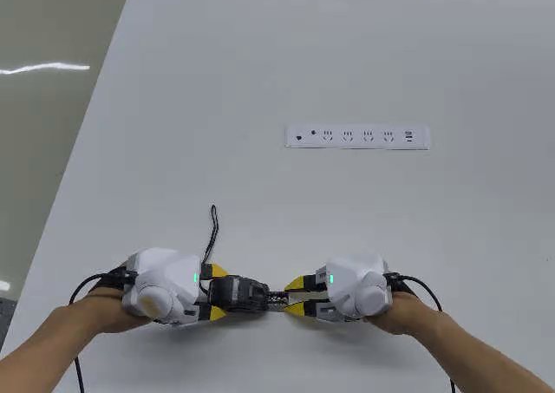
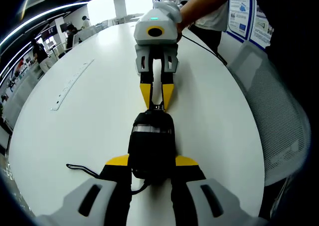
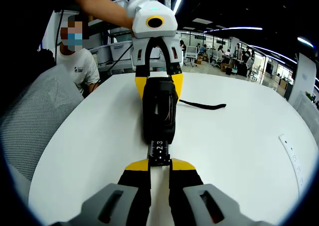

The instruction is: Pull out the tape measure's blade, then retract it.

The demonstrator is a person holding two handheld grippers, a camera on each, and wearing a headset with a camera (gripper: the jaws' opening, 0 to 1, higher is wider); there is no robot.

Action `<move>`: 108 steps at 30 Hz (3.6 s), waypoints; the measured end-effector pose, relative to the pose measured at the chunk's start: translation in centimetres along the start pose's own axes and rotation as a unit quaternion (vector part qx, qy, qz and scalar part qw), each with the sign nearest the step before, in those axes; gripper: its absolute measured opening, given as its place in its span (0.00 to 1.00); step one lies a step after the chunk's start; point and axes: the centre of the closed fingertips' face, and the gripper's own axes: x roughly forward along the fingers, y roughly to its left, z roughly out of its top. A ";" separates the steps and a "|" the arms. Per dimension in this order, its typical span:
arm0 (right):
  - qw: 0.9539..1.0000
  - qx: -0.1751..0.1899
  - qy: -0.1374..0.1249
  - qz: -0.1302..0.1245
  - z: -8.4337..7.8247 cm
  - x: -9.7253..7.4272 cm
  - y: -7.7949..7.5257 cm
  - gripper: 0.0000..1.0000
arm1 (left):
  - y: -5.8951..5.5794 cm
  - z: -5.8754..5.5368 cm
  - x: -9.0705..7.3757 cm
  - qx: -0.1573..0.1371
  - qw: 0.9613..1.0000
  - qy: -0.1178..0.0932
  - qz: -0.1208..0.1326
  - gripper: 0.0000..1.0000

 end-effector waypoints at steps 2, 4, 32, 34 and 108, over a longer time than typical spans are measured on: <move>1.000 0.002 -0.001 0.001 0.0 -0.2 0.0 0.10 | 0.0 0.0 -0.1 0.000 1.000 0.001 -0.001 0.25; 1.000 0.003 -0.001 0.001 -0.2 -0.4 0.0 0.10 | 0.0 0.0 -0.1 0.000 1.000 0.001 -0.002 0.25; 1.000 0.008 0.008 0.000 -2.2 -3.3 0.2 0.09 | -0.1 0.1 0.1 0.004 1.000 0.009 -0.007 0.25; 1.000 0.010 0.008 0.000 -2.5 -3.5 0.2 0.09 | -0.1 0.1 0.1 0.004 1.000 0.010 -0.007 0.25; 0.998 0.041 0.042 -0.018 -9.6 -13.2 0.5 0.09 | -0.2 0.1 0.3 0.010 0.999 0.038 -0.021 0.25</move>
